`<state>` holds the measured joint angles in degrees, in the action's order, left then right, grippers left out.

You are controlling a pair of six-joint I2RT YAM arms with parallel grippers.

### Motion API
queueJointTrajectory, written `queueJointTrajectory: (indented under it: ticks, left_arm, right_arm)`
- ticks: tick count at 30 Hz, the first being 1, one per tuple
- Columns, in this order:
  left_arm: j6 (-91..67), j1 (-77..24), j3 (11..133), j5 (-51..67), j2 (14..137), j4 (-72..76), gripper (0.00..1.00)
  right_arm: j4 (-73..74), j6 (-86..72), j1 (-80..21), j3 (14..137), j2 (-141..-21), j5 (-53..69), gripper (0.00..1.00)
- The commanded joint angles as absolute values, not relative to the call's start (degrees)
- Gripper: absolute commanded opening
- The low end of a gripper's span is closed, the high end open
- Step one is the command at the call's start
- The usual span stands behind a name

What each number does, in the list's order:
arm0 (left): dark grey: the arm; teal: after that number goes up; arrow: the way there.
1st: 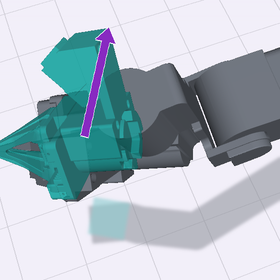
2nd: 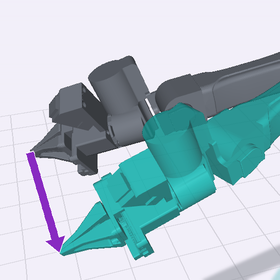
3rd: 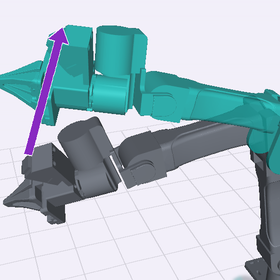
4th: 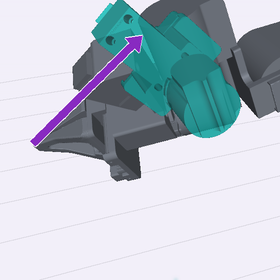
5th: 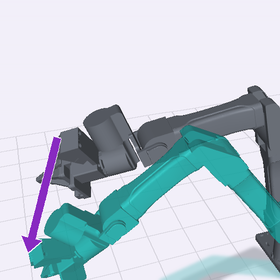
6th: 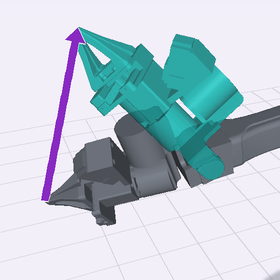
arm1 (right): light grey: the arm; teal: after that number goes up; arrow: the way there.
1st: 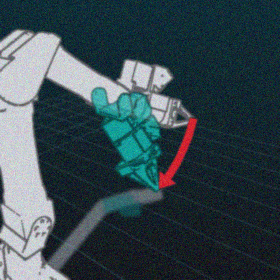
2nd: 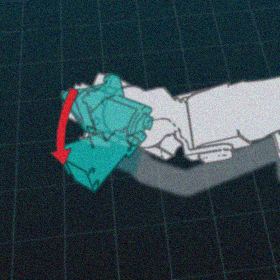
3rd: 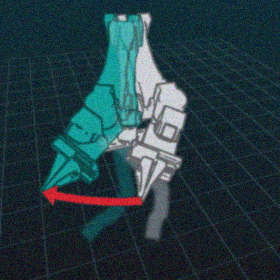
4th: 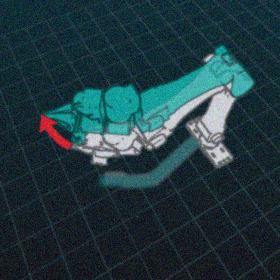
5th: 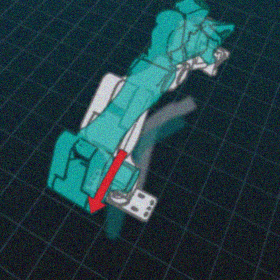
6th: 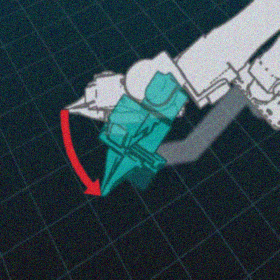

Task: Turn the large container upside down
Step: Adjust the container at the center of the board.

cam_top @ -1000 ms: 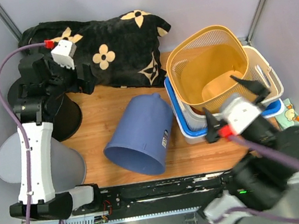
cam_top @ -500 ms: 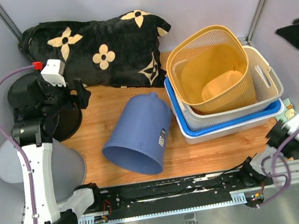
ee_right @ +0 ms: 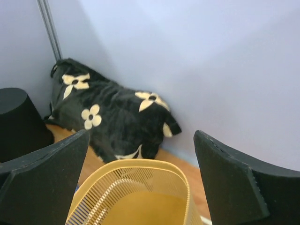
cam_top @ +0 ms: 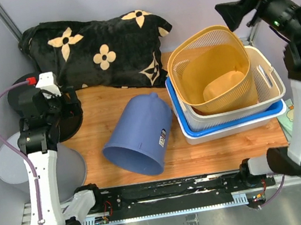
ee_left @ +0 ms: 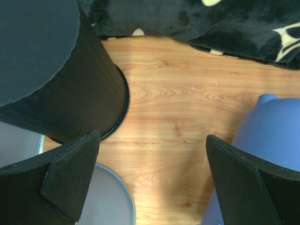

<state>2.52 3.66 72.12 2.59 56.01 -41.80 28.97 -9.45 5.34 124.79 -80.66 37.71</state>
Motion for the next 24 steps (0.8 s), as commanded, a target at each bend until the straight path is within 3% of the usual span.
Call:
queueJointTrajectory:
  ticks: [1,4,7,14,18,24]
  left_arm:
    - [0.92,7.76,70.02,3.04,56.84,-42.47,0.99]
    - [-0.09,14.13,67.83,10.08,56.23,-42.28,0.99]
    - [-1.07,18.0,66.26,11.92,55.5,-42.13,0.99]
    - [-0.62,21.87,62.28,8.19,50.88,-40.23,0.99]
    - [-0.07,24.13,61.32,9.75,49.36,-40.79,0.99]
    - [0.7,24.95,61.86,12.54,49.62,-41.81,0.99]
  right_arm:
    - [31.93,-5.82,1.01,125.93,-77.88,30.04,0.96]
    - [31.02,-8.7,-4.46,123.24,-75.78,37.74,0.96]
    - [30.48,-8.68,-13.97,116.16,-73.65,37.65,0.96]
    - [35.89,2.58,-36.74,110.59,-77.96,20.08,0.96]
    - [40.93,11.4,-48.69,113.27,-81.55,13.44,0.96]
    - [46.38,16.67,-51.4,108.81,-77.03,27.08,0.97]
